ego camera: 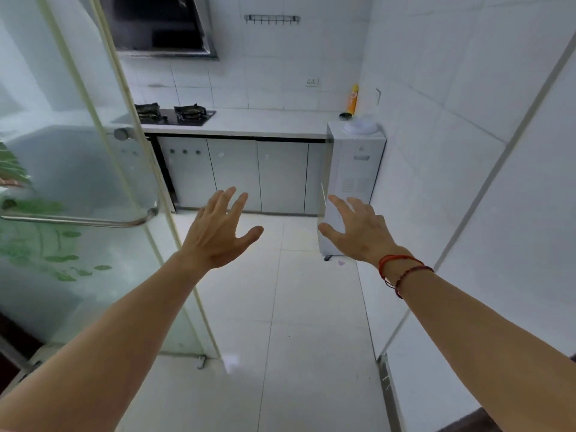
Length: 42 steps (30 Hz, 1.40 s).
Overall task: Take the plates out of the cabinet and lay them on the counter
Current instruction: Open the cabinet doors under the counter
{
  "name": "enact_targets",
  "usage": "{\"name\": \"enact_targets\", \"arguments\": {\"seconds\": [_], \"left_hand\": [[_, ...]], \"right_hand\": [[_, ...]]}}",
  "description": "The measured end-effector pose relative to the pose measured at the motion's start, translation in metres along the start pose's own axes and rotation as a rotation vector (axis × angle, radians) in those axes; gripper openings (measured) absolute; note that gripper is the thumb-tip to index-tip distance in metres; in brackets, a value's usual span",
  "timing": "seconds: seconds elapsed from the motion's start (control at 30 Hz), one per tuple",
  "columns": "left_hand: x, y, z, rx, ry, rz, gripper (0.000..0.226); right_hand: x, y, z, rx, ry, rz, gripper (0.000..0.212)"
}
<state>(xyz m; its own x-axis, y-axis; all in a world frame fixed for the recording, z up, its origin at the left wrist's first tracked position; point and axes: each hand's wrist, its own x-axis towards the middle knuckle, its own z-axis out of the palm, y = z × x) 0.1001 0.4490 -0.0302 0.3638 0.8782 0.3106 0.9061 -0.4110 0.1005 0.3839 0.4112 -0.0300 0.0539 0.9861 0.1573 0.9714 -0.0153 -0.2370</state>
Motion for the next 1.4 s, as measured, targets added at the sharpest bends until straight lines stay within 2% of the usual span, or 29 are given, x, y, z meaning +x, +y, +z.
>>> {"name": "enact_targets", "arguments": {"seconds": [0.17,0.5,0.97,1.4], "left_hand": [[0.076,-0.008,0.024,0.014,0.003,-0.036,0.087],[0.187,-0.045,0.087,0.030,-0.031,-0.083,0.086],[0.397,-0.159,0.166,-0.007,-0.064,-0.077,0.087],[0.558,-0.236,0.237,-0.006,-0.115,-0.111,0.088]], "right_hand": [[0.090,0.030,0.010,-0.017,-0.021,-0.024,0.069],[0.223,0.041,0.047,-0.011,-0.077,-0.078,0.069],[0.458,0.033,0.106,-0.066,-0.117,-0.059,0.069],[0.656,0.044,0.164,-0.047,-0.144,-0.064,0.069]]}}
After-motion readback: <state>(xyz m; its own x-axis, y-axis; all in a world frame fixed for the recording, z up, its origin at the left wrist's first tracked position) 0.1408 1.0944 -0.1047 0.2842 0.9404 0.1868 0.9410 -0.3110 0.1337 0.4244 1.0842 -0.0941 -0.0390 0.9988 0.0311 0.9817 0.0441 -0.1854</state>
